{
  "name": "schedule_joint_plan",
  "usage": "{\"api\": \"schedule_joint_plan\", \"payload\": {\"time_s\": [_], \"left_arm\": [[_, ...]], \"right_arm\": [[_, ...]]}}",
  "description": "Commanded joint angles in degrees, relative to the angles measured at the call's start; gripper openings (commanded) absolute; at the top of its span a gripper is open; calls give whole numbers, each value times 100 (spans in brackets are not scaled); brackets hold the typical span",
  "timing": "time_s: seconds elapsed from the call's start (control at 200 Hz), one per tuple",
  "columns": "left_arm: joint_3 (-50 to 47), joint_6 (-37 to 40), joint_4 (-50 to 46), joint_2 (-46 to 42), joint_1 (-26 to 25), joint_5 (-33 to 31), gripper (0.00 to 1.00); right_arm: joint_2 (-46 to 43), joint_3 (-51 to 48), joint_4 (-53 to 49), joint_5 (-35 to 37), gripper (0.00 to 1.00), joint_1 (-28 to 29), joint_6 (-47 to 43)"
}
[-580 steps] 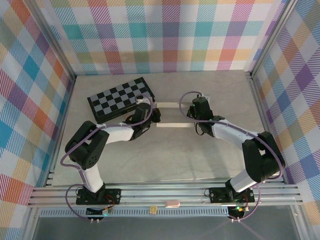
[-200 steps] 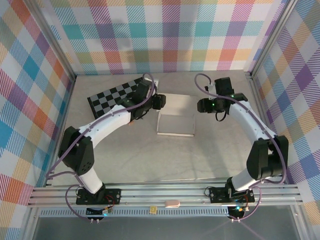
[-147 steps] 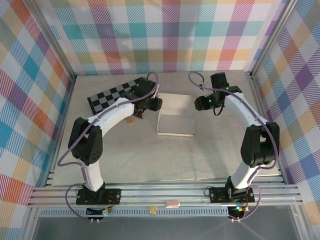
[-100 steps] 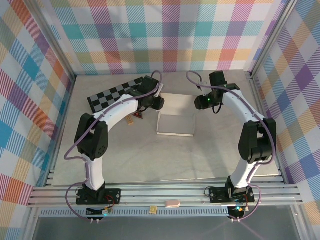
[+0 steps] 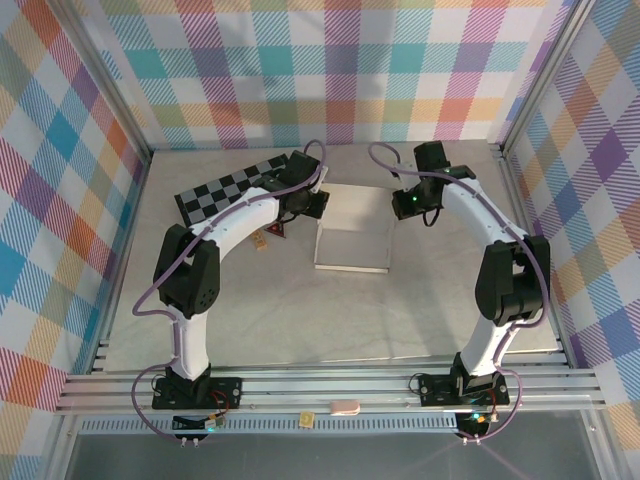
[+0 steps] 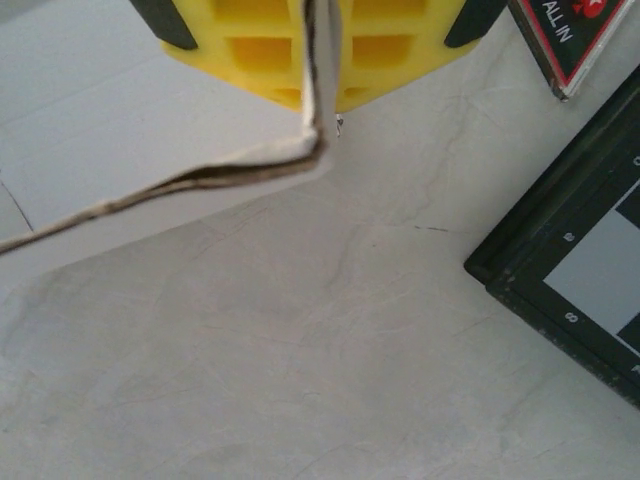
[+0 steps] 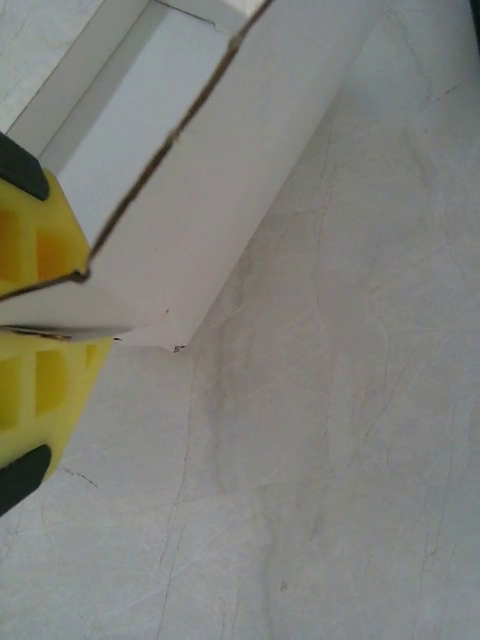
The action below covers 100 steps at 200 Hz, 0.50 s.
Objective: Fold the paper box
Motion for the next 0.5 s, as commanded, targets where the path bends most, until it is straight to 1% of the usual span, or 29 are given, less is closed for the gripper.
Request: {"api": "schedule_joint_plan", "payload": {"time_s": [0.0, 0.125, 0.21, 0.26, 0.305, 0.41, 0.495], "left_arm": [[110, -285, 244, 37, -111, -171, 0], [2, -740, 546, -35, -177, -426, 0], [-116, -1052, 856, -116, -213, -544, 0], [-217, -1156, 1050, -173, -226, -594, 0], [-322, -1223, 1468, -223, -225, -634, 0], [-520, -1240, 2040, -259, -200, -609, 0], [-726, -1250, 2473, -219, -170, -513, 0]], "right_arm": [[59, 141, 216, 327, 0, 227, 502], [-41, 91, 492, 821, 0, 451, 1320], [-165, -41, 769, 1435, 0, 663, 1893], [-262, -210, 1077, 1608, 0, 699, 2224], [-356, -424, 1465, 1715, 0, 701, 2463], [-529, -906, 2444, 1756, 0, 693, 2538], [-476, -1074, 2893, 1665, 0, 698, 2430]]}}
